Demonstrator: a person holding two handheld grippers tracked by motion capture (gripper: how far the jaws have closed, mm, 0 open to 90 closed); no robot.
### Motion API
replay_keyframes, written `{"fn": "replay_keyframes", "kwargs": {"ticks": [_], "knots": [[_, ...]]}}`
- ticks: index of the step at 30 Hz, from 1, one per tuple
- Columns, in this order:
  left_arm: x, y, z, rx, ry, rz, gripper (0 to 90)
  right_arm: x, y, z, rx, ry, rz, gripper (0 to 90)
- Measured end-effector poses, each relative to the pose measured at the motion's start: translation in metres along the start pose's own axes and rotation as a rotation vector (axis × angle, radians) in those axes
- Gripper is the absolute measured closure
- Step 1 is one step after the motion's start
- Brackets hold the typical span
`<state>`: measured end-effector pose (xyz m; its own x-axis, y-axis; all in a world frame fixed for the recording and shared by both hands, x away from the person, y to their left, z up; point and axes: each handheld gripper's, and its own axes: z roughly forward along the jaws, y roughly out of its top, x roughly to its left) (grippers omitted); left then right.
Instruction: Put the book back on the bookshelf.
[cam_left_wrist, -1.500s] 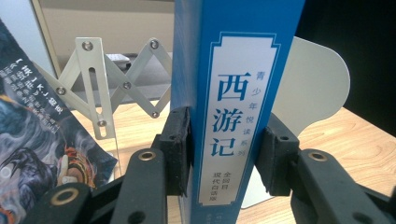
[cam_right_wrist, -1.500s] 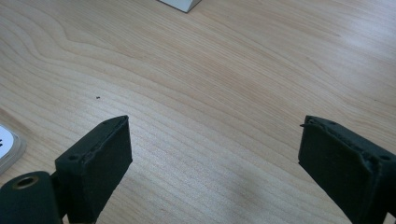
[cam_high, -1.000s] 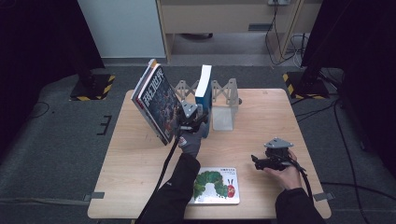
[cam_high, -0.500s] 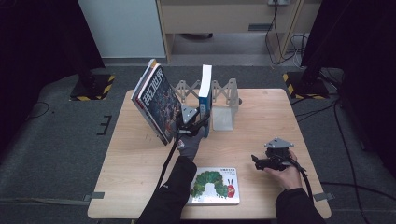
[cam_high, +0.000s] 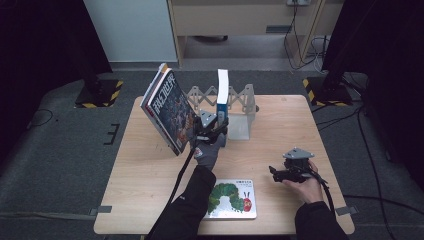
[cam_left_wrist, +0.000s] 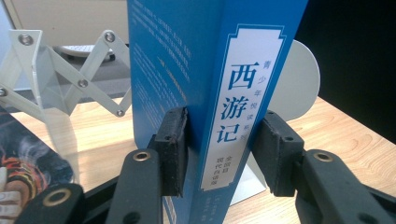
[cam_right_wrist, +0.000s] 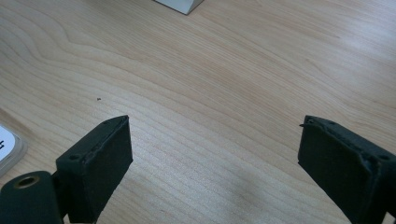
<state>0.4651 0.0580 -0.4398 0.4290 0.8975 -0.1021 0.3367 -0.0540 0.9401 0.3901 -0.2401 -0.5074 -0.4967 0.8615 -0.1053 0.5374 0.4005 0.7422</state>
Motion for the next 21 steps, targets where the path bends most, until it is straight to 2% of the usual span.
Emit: {"fn": "replay_keyframes", "kwargs": {"ticks": [7,15,21], "knots": [[0.003,-0.004,-0.002,-0.023,0.008,0.004,55.4,0.000,0.000,-0.001,-0.007,0.004,0.003,10.3],[0.006,-0.008,-0.007,-0.021,-0.014,0.018,55.4,-0.001,0.001,-0.001,-0.011,0.002,0.001,10.4],[0.011,-0.009,-0.016,-0.012,-0.031,0.033,54.4,-0.001,0.001,-0.003,-0.023,0.002,0.017,10.5]]}}
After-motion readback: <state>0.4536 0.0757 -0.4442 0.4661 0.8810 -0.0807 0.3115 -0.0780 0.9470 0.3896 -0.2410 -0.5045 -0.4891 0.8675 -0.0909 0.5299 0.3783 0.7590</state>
